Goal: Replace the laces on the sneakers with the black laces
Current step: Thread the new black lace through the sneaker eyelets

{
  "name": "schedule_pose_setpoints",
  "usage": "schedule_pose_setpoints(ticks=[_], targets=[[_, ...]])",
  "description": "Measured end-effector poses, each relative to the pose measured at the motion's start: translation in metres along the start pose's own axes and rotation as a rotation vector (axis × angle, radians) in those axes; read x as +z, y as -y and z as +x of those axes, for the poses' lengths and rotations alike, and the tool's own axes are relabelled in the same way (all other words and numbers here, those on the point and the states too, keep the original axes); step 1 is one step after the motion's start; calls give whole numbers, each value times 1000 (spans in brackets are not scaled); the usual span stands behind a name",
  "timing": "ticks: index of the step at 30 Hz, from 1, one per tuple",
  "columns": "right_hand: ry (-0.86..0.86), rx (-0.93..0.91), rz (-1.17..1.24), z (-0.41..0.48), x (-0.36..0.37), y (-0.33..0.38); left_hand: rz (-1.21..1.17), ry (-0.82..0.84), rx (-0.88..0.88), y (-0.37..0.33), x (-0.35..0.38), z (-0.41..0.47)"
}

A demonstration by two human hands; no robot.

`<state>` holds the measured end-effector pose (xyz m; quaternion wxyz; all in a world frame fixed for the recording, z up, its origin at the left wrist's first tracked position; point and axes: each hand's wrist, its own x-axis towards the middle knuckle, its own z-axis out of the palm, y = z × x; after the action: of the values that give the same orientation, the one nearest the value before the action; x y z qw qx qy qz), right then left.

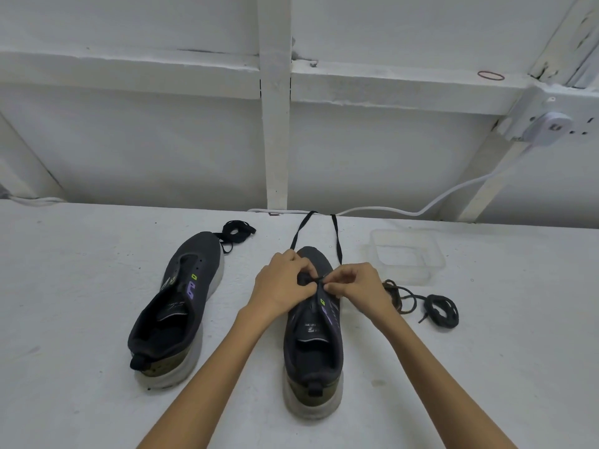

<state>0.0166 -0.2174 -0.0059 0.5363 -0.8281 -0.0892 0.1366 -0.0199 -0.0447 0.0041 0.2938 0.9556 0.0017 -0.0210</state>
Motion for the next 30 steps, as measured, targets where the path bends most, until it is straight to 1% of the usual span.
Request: schedule_pose_setpoints(ticks=[2, 4, 6, 10, 13, 17, 22, 25, 30], targets=[[-17, -24, -98, 1, 3, 1, 72, 8, -15, -5, 0, 2], [-27, -37, -147, 1, 4, 0, 174, 12, -24, -11, -2, 4], [-26, -22, -109, 0, 4, -3, 238, 11, -26, -16, -3, 5], [-39, 25, -35, -2, 5, -4, 280, -18, -27, -23, -3, 8], [-21, 39, -11, -3, 4, -4, 288, -58, -26, -23, 3, 7], [29, 64, 18, -5, 0, -3, 229, -89, 4, -13, 10, 1], [24, 83, 45, -5, 1, -1, 188, -158, 23, -11, 16, -4], [52, 85, 41, -6, 1, 1, 171, -193, 21, -9, 21, -5], [95, 131, 0, -3, 0, 4, 234, -181, 132, -5, 20, -3]])
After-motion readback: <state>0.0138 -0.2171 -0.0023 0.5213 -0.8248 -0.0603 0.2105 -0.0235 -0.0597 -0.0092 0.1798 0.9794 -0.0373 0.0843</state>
